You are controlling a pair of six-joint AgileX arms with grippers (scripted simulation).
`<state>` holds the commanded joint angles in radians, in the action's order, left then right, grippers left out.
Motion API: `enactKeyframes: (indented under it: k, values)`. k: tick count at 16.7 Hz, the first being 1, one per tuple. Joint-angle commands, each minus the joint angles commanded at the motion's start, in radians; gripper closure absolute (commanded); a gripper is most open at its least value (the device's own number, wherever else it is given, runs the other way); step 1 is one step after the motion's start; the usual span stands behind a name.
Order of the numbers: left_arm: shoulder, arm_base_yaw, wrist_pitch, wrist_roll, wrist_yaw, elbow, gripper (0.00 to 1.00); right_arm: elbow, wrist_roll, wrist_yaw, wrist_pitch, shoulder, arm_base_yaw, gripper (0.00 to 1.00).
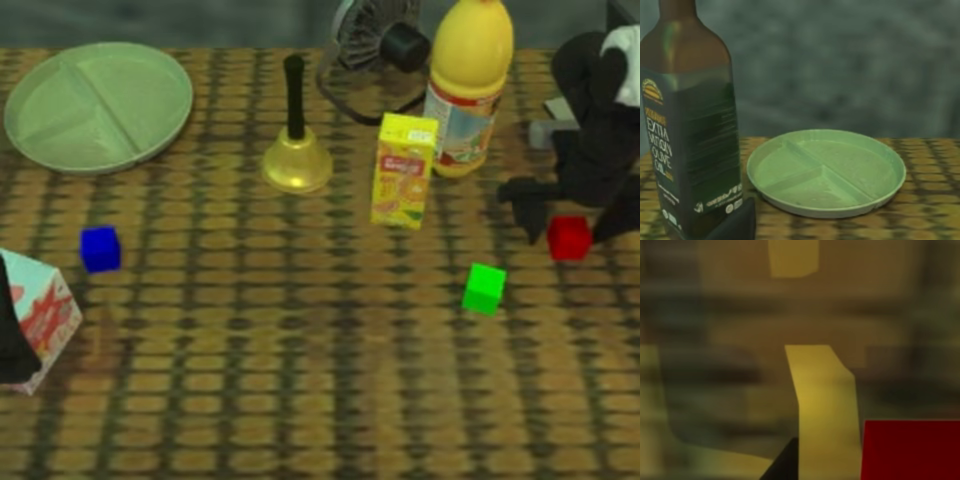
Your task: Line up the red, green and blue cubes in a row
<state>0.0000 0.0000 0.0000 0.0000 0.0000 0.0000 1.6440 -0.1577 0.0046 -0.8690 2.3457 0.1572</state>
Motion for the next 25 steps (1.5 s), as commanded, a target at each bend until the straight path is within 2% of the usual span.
enactKeyframes:
  k: [4, 5, 14, 21, 25]
  values:
    - [0.000, 0.000, 0.000, 0.000, 0.000, 0.000, 0.00, 0.000, 0.000, 0.000, 0.000, 0.000, 0.000, 0.98]
    - [0.000, 0.000, 0.000, 0.000, 0.000, 0.000, 0.00, 0.000, 0.000, 0.000, 0.000, 0.000, 0.000, 1.00]
    - [0.000, 0.000, 0.000, 0.000, 0.000, 0.000, 0.00, 0.016, 0.002, 0.006, -0.016, -0.040, -0.002, 1.00]
    - [0.000, 0.000, 0.000, 0.000, 0.000, 0.000, 0.00, 0.151, 0.003, 0.005, -0.231, -0.113, 0.005, 1.00]
    - [0.000, 0.000, 0.000, 0.000, 0.000, 0.000, 0.00, 0.160, 0.004, 0.005, -0.244, -0.123, 0.006, 1.00]
